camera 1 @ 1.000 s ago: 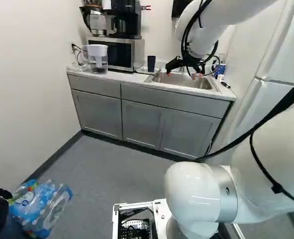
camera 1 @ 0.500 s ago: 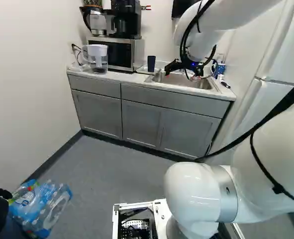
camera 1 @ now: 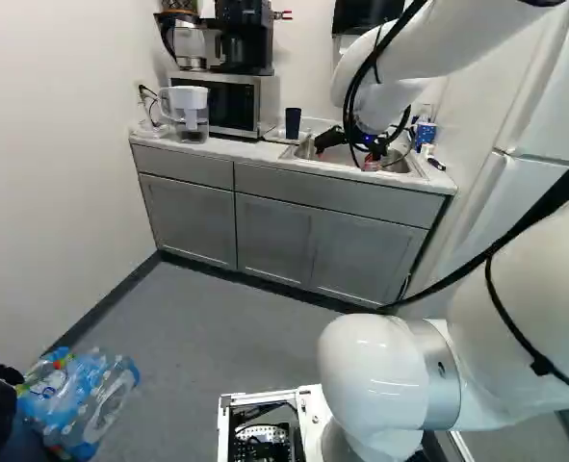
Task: Rinse the cup and place it in the tray
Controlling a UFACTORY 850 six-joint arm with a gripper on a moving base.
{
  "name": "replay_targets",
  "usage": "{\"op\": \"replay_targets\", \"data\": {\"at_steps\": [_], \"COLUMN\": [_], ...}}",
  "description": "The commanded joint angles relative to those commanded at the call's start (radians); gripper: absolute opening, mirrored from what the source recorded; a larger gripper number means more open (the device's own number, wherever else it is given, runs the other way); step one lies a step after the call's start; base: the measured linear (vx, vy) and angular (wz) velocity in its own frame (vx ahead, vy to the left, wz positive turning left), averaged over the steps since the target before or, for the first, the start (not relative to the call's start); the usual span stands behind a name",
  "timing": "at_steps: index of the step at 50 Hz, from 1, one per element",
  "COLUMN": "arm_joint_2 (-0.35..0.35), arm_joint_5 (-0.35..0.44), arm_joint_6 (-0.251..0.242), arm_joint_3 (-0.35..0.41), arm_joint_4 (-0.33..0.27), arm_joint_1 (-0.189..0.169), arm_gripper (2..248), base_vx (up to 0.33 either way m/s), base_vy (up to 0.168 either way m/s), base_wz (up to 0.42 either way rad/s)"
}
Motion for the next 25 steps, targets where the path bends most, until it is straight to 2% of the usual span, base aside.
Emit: {"op": "replay_targets", "data": {"at_steps": [25], "arm_joint_2": [-0.002], "arm_joint_5": [0.207], "arm_joint_6": [0.0], "arm_joint_3": [0.129], "arm_joint_4": [-0.009], "arm_joint_1": [0.033], "arm_gripper": [247], "base_vx": [0.0], "base_vy": [0.0], "base_wz": [0.0]}}
